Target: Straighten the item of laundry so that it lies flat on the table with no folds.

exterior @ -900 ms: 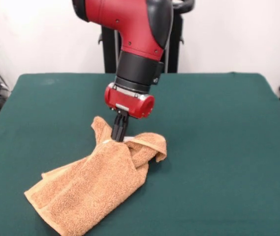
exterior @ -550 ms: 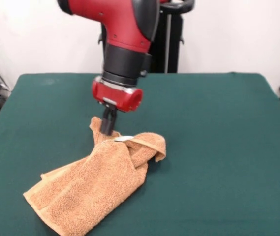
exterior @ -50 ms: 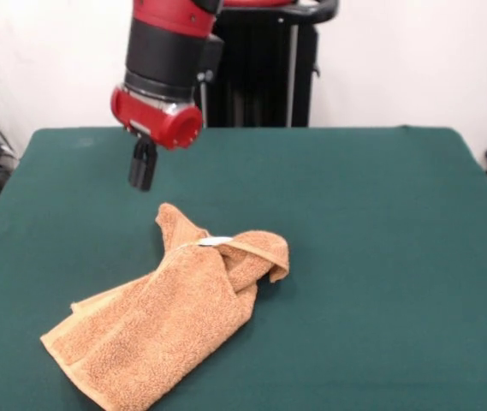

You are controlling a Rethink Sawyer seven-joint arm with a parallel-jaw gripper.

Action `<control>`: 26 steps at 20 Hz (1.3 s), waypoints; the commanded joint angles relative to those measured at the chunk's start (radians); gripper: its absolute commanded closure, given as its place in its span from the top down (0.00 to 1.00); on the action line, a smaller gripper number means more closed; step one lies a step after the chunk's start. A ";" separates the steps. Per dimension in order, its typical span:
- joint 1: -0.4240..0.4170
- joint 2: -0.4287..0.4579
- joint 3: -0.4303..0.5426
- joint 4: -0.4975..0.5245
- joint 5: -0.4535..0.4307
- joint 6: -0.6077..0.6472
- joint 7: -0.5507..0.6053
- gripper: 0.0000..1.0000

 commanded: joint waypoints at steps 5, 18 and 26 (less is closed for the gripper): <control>0.016 -0.016 0.188 0.012 0.019 0.107 0.011 0.00; 0.105 0.142 0.171 -0.036 0.158 0.024 0.164 1.00; 0.225 0.259 0.032 -0.127 0.208 -0.009 0.194 1.00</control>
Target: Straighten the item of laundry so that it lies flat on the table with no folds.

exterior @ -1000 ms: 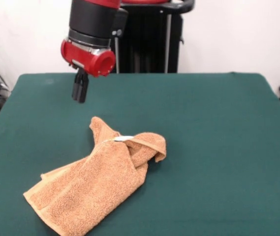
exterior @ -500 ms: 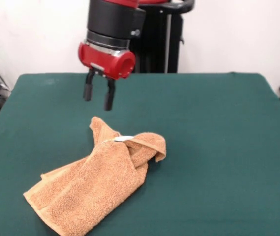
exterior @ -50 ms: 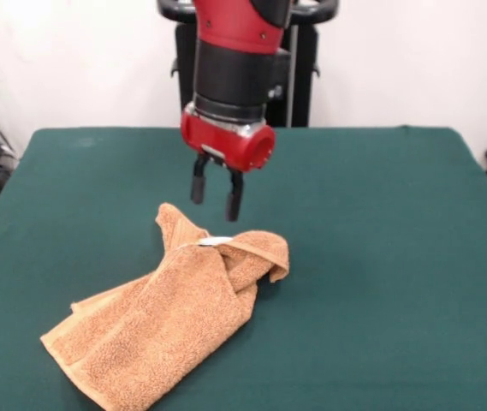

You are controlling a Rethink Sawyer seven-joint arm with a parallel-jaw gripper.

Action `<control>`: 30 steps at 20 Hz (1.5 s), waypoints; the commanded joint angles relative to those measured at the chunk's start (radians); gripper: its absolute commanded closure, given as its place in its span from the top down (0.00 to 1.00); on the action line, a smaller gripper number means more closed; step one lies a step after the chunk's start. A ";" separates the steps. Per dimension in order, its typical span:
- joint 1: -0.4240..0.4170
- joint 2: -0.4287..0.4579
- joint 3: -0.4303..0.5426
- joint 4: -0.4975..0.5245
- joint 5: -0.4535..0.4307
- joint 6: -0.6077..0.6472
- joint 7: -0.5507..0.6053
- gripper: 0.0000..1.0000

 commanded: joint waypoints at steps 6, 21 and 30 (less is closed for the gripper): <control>0.255 0.370 -0.218 -0.212 0.136 -0.108 0.243 1.00; 0.365 0.414 -0.389 -0.221 0.336 -0.119 0.204 1.00; 0.388 0.399 -0.406 -0.196 0.388 -0.179 0.221 0.00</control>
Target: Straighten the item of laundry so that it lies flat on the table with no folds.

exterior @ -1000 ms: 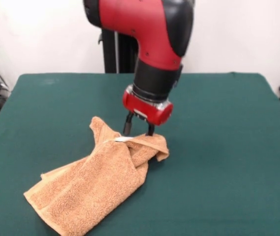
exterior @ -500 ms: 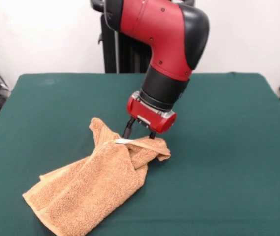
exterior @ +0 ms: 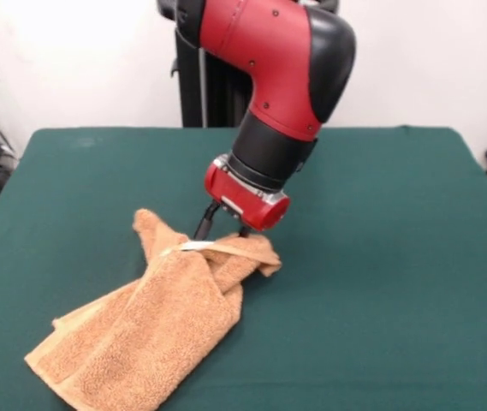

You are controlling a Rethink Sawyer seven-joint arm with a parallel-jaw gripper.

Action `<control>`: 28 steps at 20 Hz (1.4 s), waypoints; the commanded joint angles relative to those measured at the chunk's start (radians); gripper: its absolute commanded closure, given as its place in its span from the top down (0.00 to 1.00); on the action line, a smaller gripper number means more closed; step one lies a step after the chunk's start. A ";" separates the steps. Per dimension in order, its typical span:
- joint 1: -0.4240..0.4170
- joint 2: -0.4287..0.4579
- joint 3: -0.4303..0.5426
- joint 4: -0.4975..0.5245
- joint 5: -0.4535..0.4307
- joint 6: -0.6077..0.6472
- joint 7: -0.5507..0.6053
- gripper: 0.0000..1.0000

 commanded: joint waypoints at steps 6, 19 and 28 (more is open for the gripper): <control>0.080 0.064 -0.062 -0.025 0.174 -0.100 0.263 0.00; 0.039 -0.015 -0.013 0.007 0.162 -0.082 0.164 0.00; 0.063 -0.168 -0.064 0.041 0.124 0.128 0.112 0.00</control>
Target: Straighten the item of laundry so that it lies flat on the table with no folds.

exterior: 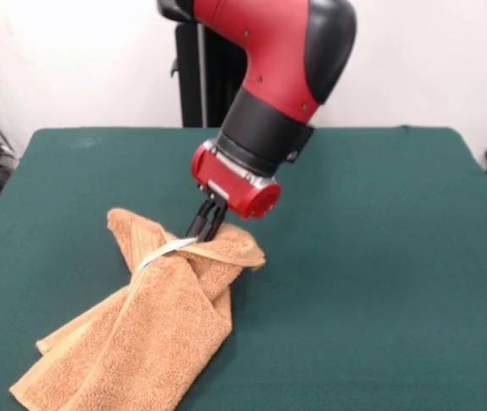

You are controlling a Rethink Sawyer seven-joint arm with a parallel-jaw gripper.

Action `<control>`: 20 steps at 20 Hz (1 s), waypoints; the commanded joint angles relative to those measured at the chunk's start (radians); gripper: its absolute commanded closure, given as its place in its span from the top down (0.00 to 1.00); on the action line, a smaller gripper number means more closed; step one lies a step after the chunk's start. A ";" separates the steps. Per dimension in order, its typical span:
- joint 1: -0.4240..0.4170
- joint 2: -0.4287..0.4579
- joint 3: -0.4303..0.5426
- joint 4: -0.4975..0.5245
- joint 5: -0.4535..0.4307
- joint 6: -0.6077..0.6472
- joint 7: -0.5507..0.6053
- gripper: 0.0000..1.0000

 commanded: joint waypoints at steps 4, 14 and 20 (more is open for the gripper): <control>0.033 -0.201 -0.035 0.012 -0.021 0.324 0.075 0.00; -0.014 -0.297 -0.028 -0.009 -0.068 0.460 0.021 0.00; -0.057 -0.422 -0.062 -0.073 -0.115 0.693 -0.075 0.00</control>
